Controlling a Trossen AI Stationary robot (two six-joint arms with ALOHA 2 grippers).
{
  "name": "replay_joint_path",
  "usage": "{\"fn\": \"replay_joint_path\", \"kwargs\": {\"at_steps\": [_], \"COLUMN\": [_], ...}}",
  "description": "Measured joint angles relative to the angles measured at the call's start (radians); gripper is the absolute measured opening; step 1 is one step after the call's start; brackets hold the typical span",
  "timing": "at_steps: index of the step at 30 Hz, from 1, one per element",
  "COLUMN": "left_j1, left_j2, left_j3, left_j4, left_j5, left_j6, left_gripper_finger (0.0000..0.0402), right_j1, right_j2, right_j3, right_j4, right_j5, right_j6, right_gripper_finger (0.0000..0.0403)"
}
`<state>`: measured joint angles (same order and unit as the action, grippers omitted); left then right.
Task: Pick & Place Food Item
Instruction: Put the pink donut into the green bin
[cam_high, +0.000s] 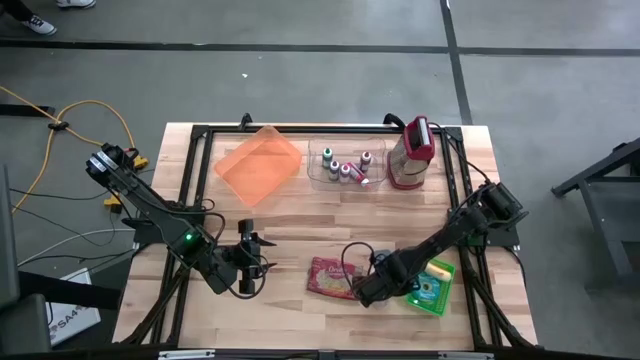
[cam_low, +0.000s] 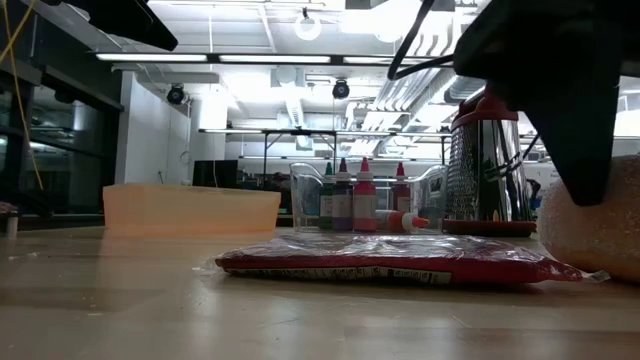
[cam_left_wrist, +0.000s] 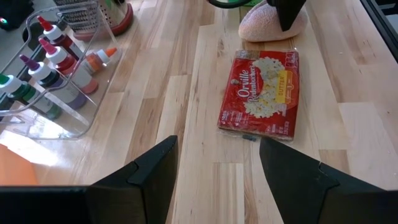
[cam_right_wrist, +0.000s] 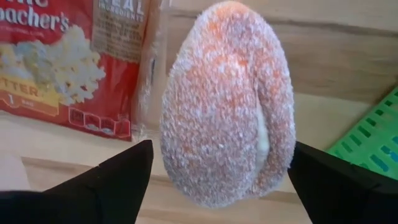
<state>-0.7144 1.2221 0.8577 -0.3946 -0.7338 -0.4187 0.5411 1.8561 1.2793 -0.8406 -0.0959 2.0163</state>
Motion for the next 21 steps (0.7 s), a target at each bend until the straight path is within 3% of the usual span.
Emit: {"fn": "replay_joint_path", "kwargs": {"at_steps": [11, 21], "left_j1": [0.000, 0.000], "left_j2": [0.000, 0.000], "left_j3": [0.000, 0.000], "left_j4": [0.000, 0.000], "left_j5": [0.000, 0.000], "left_j6": [0.000, 0.000], "left_gripper_finger": [0.0218, 0.0218], "right_j1": [-0.001, -0.001], "right_j2": [0.000, -0.001], "right_j3": [0.000, 0.000], "right_j4": [-0.001, -0.002], "right_j5": [0.010, 0.013], "right_j6": [-0.003, -0.046], "right_gripper_finger": [0.0261, 0.0247]}}
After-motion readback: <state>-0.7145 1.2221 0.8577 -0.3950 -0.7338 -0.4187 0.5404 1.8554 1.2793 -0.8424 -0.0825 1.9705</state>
